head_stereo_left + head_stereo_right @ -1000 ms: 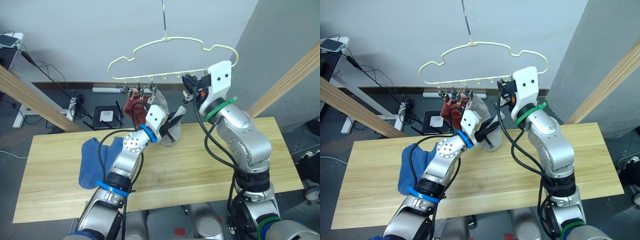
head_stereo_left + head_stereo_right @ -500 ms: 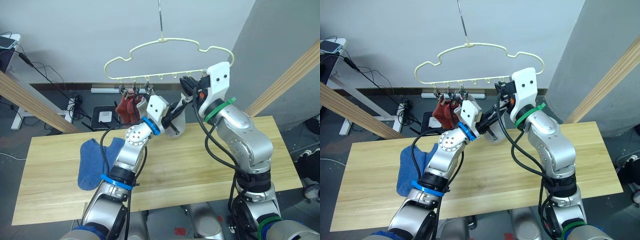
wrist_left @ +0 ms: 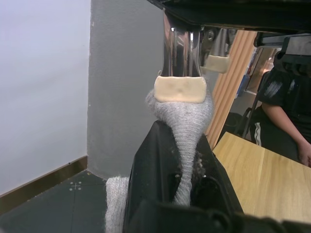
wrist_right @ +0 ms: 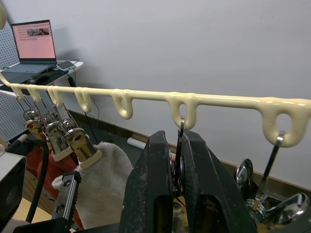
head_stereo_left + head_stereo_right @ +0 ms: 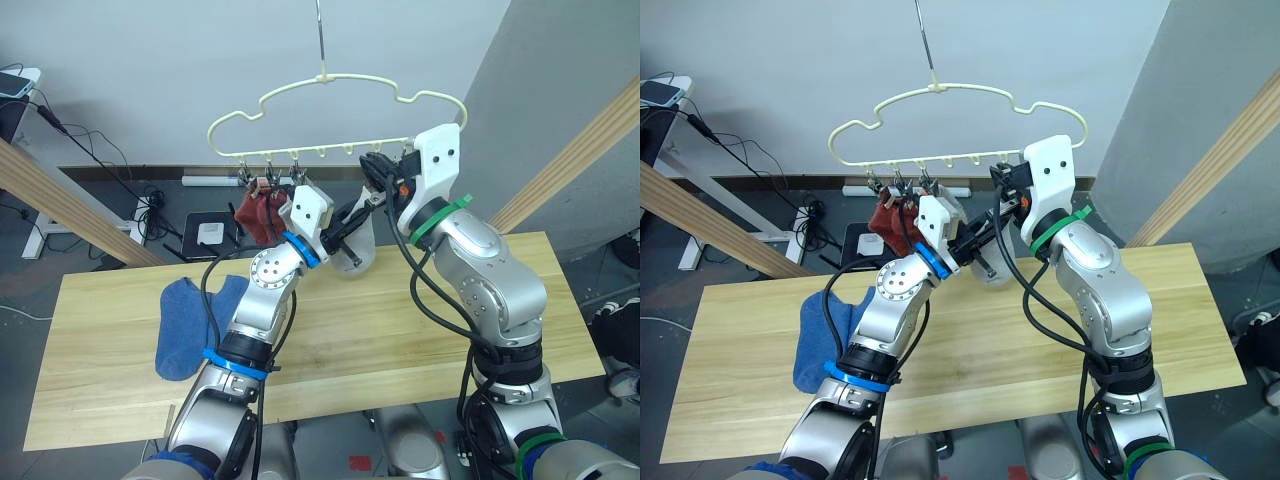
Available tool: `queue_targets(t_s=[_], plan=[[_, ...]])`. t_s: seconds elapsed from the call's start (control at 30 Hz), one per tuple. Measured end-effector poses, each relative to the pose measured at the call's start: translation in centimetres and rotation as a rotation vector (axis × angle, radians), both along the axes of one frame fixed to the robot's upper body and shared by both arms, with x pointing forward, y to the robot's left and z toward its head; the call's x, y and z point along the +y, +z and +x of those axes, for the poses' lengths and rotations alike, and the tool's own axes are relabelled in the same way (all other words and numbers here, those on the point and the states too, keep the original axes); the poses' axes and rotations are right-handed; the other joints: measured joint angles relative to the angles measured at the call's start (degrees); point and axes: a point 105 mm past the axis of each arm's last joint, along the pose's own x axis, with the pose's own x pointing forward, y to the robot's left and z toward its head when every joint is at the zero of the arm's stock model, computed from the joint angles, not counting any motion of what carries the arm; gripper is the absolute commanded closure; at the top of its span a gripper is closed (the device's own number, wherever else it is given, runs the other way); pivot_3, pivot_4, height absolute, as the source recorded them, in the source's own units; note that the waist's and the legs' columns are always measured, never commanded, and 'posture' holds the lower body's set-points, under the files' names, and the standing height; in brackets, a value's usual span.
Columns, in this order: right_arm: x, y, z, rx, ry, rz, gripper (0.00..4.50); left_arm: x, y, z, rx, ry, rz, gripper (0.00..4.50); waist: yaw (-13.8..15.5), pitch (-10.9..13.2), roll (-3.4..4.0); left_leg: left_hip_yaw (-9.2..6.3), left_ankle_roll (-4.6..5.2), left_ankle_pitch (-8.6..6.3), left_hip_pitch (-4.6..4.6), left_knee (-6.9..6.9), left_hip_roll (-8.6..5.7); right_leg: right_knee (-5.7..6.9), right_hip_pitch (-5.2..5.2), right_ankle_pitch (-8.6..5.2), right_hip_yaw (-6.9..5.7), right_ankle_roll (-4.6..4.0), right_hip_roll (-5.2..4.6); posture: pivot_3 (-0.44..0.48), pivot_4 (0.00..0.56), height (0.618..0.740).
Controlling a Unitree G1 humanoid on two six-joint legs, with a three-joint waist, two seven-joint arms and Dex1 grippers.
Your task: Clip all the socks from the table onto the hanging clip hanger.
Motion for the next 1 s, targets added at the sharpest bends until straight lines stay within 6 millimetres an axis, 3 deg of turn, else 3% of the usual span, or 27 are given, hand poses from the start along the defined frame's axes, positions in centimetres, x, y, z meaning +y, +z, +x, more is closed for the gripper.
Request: queue_targets(t_s=[0.3,0.43,0.8,1.0], plan=[[0.3,-0.3,-0.1,0.026,0.026,0.010,0.53,-0.4,0.7,0.2,-0.011,-0.003,-0.006,4.50,0.0,0.0,0.00,0.00,0.00,0.00,0.00,0.00,0.00,0.00,0.00,0.00,-0.01,0.00,0.01,-0.311,0.341,0.732],[0.1,-0.5,-0.9,0.033,0.042,-0.010,0.53,-0.3,0.6,0.2,-0.009,-0.002,0.009,4.50,0.0,0.0,0.00,0.00,0.00,0.00,-0.01,0.00,0.00,-0.02,0.00,0.00,0.00,0.00,0.00,-0.308,0.341,0.732],[-1.2,-1.2,-3.9,0.017,0.115,-0.149,0.50,1.4,-1.3,0.3,0.042,0.003,0.117,1.34,0.0,0.0,0.00,-0.01,0.00,0.00,0.00,0.00,0.00,-0.02,0.00,-0.01,-0.01,0.02,0.01,-0.312,0.340,0.732],[-2.4,-1.9,-5.0,0.000,0.086,-0.212,0.50,2.4,-1.0,-1.4,0.065,-0.119,0.171,1.34,0.0,0.0,0.00,0.00,-0.01,0.00,0.01,-0.02,0.01,-0.03,0.00,-0.02,0.00,0.03,0.01,-0.318,0.337,0.732]])
